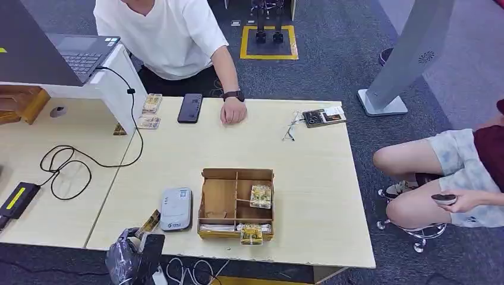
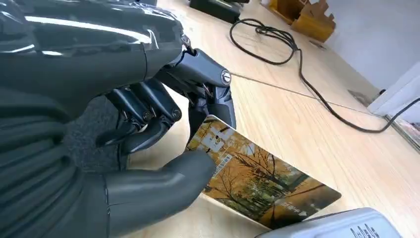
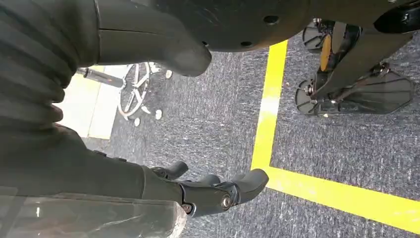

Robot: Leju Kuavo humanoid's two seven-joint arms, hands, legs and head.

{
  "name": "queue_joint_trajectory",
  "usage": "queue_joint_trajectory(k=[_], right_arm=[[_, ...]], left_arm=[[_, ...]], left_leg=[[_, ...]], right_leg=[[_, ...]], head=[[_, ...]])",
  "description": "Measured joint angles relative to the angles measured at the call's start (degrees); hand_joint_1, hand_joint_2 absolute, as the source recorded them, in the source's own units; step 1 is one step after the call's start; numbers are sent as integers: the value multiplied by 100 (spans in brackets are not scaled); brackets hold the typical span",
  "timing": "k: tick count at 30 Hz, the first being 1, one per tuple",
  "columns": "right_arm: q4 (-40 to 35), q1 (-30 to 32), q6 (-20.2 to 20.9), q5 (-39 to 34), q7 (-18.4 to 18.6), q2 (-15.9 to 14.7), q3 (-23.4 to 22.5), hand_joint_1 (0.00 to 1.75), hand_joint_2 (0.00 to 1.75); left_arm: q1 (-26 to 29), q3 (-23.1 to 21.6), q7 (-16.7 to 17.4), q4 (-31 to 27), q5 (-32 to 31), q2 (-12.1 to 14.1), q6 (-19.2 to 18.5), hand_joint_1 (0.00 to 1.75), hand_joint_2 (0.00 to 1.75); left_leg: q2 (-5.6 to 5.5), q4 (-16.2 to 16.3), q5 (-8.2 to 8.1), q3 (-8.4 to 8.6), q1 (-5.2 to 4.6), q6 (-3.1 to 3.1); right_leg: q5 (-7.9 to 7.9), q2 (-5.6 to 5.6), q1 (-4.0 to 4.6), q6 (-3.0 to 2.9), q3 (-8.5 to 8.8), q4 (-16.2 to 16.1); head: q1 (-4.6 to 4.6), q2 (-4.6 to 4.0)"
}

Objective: Pass the card to the sensor for recognition and then transmit it.

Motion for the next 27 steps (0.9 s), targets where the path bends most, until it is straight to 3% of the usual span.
queue_joint_trajectory(k=[10,17,27], right_arm=[[0,0,7,79,2,0,0,0,175],[0,-4,11,103,4,-2,9,0,175],[0,-6,-11,120,20,-2,31,0,175]], left_arm=[[-8,2,20,0,-195,0,2,175,175],[-71,300,-42,15,-542,0,2,175,175],[-310,1018,-356,190,150,2,2,175,175]], left_leg=[[1,0,0,1,0,0],[3,0,0,4,0,0],[3,0,0,4,0,0]], right_leg=[[0,1,0,0,0,0],[0,6,0,0,-1,0],[0,6,0,0,-1,0]], head=[[0,0],[2,0],[2,0]])
